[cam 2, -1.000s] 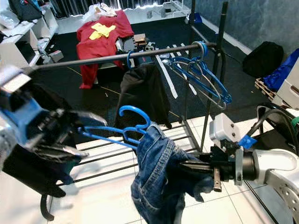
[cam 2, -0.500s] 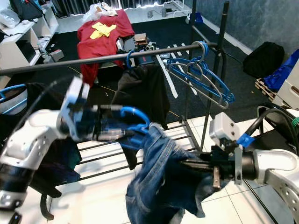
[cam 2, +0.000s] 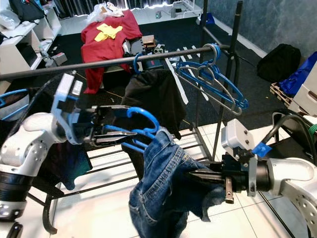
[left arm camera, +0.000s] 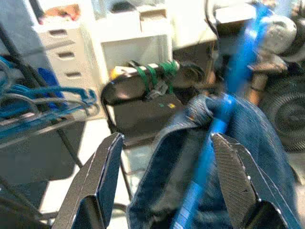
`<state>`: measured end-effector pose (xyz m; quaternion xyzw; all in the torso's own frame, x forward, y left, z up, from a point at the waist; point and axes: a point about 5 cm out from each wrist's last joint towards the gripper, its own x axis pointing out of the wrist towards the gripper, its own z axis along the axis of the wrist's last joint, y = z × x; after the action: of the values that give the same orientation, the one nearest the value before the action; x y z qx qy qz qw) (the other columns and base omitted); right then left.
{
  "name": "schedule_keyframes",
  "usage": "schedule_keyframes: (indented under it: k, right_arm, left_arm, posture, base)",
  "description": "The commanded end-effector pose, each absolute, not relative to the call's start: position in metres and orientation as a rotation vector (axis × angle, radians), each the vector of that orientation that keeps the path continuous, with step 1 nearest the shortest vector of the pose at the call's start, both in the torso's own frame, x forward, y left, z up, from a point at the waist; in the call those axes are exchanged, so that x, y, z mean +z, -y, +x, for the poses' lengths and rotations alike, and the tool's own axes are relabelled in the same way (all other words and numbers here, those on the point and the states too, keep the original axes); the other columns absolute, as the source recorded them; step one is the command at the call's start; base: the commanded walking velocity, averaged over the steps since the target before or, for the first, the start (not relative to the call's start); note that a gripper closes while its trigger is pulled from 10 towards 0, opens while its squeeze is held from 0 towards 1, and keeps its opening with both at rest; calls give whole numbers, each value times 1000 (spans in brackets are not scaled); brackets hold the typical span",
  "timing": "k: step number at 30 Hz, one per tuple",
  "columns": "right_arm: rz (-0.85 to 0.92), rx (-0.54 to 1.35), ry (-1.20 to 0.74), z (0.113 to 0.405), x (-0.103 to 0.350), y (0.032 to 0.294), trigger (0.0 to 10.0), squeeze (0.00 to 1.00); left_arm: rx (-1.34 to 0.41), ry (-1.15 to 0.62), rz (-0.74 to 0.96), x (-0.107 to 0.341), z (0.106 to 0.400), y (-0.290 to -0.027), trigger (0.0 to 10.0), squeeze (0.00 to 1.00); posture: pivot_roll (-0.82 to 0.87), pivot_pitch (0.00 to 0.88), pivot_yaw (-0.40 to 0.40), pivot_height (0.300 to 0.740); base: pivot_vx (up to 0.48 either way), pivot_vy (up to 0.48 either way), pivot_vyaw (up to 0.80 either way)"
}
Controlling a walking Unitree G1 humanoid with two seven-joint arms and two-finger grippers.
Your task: Hang hanger
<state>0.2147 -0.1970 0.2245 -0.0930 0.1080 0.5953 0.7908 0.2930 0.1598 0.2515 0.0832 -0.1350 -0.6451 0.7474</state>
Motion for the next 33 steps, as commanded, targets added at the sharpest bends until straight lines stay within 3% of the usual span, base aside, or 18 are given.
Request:
schedule_keyframes:
  k: [1, 16, 17, 18, 20, 21, 33]
  right_arm:
    - [-207, 1316, -211, 212, 228, 192, 10000, 0]
    - [-210, 1316, -204, 213, 229, 191, 10000, 0]
    - [-208, 1317, -201, 213, 229, 191, 10000, 0]
    - [-207, 1319, -198, 213, 229, 190, 10000, 0]
    - [-207, 1319, -198, 213, 229, 190, 10000, 0]
    - [-207, 1321, -196, 213, 229, 189, 10000, 0]
    - [-206, 1318, -192, 213, 231, 191, 10000, 0]
  left_arm:
    - [-1461, 242, 200, 243, 288, -157, 10000, 0]
    - [-1553, 224, 139, 228, 278, -125, 10000, 0]
    - [-1542, 225, 139, 225, 280, -121, 4314, 0]
    - [-1535, 224, 139, 223, 281, -119, 1843, 0]
    - [-1535, 224, 139, 223, 281, -119, 1843, 0]
    - [-1530, 218, 141, 221, 282, -119, 0, 0]
    - [-1496, 169, 183, 220, 286, -138, 0, 0]
  posture:
    - [-108, 96, 82, 740]
    - [-110, 94, 86, 740]
    - [-110, 94, 87, 740]
    - [-112, 95, 86, 740]
    - [-112, 95, 86, 740]
    - [-112, 95, 86, 740]
    - [-112, 97, 88, 740]
  base:
    - [0, 0, 0]
    - [0, 0, 0]
    - [0, 0, 0]
    - [0, 0, 0]
    - [0, 0, 0]
    - [0, 0, 0]
    - [0, 0, 0]
